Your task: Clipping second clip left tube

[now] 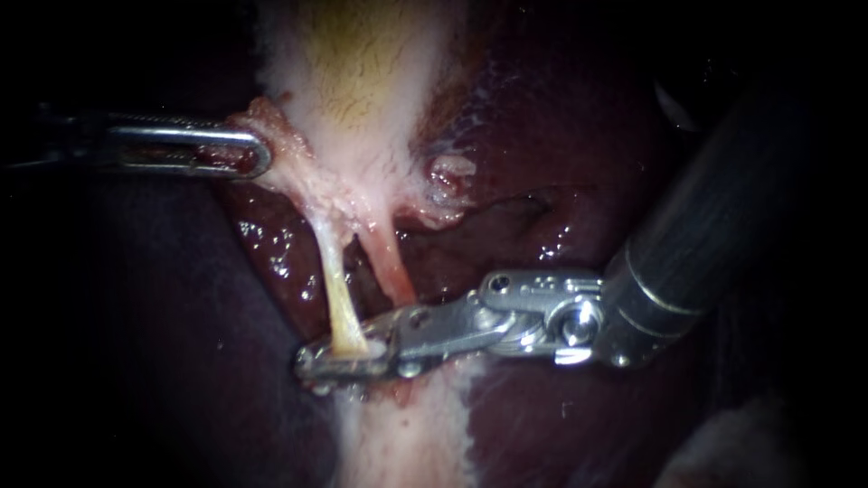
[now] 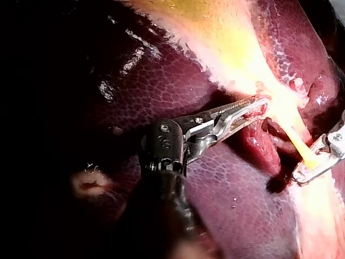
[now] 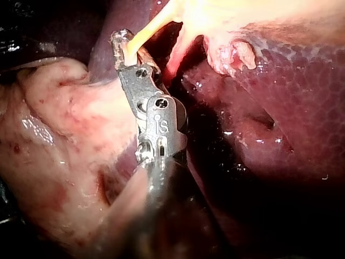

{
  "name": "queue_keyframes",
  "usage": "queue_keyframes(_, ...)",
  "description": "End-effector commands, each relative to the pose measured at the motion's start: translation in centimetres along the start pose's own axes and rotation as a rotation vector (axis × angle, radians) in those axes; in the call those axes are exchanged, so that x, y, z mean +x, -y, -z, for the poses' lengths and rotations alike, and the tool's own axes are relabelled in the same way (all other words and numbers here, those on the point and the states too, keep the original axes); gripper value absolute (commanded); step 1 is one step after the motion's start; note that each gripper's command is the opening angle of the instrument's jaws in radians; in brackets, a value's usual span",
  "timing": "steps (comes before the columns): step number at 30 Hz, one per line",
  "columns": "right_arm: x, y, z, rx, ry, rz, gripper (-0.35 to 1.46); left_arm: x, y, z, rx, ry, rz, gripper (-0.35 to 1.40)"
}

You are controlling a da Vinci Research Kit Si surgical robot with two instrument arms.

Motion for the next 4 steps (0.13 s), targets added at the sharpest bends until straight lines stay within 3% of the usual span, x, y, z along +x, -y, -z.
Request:
queue_keyframes(1,0.0,0.0,0.01,0.0,-0.001,-0.001,-0.35,0.0,0.0,0.0,0.001,0.0,-0.001,-0.35)
queue_keyframes(4,0.01,-0.01,0.02,0.001,-0.001,-0.001,-0.35,0.0,0.0,-0.01,0.001,0.0,-0.001,-0.35)
